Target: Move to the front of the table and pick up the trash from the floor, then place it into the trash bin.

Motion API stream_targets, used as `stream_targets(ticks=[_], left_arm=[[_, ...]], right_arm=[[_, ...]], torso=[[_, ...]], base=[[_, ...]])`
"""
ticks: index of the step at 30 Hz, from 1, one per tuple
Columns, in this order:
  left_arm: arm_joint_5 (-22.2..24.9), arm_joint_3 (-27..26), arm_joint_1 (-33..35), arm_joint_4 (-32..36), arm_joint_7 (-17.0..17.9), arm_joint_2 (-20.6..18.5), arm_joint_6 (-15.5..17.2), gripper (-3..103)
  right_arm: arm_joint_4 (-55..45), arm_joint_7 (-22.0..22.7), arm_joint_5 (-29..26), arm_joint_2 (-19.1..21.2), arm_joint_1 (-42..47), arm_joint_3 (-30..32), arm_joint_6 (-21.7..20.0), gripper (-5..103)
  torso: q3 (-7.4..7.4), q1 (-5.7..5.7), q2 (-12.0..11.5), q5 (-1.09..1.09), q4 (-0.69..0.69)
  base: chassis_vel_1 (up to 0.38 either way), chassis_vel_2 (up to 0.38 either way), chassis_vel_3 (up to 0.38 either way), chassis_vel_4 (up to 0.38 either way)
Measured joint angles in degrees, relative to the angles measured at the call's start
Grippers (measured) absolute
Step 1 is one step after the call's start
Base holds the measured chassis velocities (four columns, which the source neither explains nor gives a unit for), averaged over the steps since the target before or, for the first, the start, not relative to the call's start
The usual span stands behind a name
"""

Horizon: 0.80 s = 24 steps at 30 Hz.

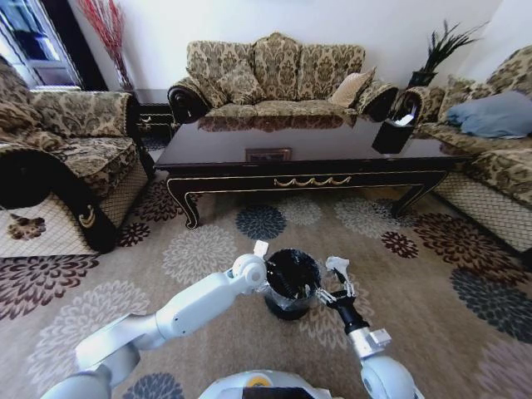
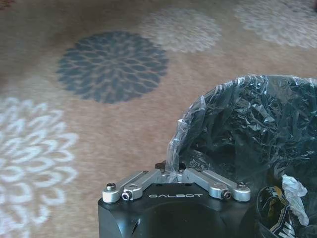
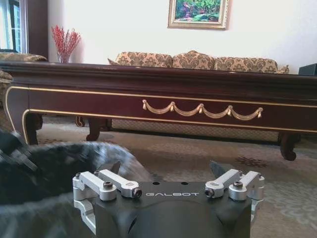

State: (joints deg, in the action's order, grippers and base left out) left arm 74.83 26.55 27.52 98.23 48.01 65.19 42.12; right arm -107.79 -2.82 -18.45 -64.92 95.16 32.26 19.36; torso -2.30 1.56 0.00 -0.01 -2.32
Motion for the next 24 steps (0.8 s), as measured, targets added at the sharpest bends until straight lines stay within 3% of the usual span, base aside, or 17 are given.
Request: stream_targets(ticks=[8,24], left_arm=[[-0.17,-2.36,1.43,2.03,-0.77,-3.88,0.0,3],[-0.43,-6.11,3.21,2.43,-1.47,-4.85,0.01,3]], right_arm=[[7.91,-1.31,-1.67,-0.2,-4.53,0.16,2.17,100],[18.04,-1.12,-2.57,0.75,-9.16,0.04,2.56,100]], torso=[[0.0,0.0,0.0,0.0,0.0],[-0.02,0.04,0.0,0.0,0.0]], base=[[0.0,0.0,0.0,0.0],[-0.108,0.117,0.111,-0.116]])
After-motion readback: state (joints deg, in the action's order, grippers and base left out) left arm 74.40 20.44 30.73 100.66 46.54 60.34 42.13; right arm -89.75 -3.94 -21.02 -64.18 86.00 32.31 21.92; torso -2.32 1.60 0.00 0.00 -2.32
